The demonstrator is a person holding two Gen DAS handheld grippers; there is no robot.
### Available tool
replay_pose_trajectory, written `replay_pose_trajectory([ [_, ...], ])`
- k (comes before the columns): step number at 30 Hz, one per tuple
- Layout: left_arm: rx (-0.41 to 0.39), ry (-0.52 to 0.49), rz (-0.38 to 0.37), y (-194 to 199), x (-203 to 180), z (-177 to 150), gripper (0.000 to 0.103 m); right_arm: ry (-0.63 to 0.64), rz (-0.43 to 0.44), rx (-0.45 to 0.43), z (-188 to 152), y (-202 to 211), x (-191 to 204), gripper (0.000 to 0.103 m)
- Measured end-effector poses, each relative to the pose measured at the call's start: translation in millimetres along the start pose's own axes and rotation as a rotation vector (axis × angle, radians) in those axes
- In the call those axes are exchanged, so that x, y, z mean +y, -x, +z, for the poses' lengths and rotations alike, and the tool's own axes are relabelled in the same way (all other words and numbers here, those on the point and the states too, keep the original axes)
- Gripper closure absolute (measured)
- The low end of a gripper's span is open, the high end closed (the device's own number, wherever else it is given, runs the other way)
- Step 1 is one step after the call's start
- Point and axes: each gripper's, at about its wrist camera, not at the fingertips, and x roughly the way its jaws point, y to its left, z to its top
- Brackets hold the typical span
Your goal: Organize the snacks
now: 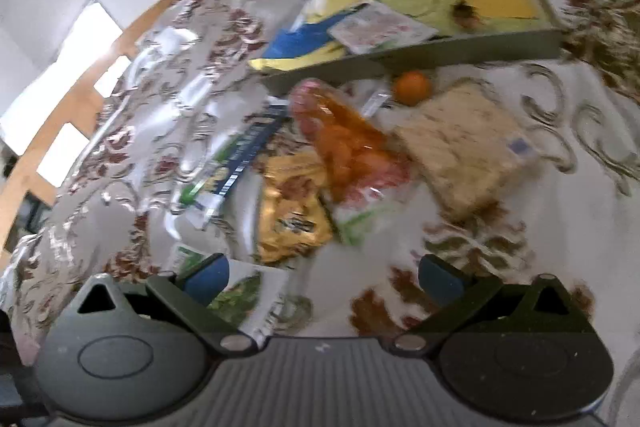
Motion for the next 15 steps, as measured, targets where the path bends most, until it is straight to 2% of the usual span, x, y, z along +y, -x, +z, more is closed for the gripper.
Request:
replay_pose_trajectory([
  [2,-0.005,0.023,0.005,0.0,3.2,-0.6,0.033,0.032,0.017,-0.003,2.7,-5.9,6.5,0.000],
  [6,-0.009,0.074,0.027,-0.3,12.8,1.7,0.058,0.065,0.071,-0.006,10.0,-20.7,13.4,0.000],
  [7,-0.009,0.082,0.034,-0.3,14.4,2.0,0.061,0.058,0.094,-0.005,13.1,-25.1,12.9,0.000],
  [9,-0.025,0.093,0.049,1.6,16.5,1.9,0.071,0.043,0.120,-0.016,17.5,-30.7,12.2,0.006],
  [11,-0.041,0.094,0.051,3.0,16.0,1.3,0.072,0.039,0.128,-0.023,21.1,-36.3,11.8,0.011],
  [15,-0.098,0.068,0.045,8.9,11.1,-1.1,0.078,0.041,0.125,-0.011,25.1,-50.6,13.0,0.013],
])
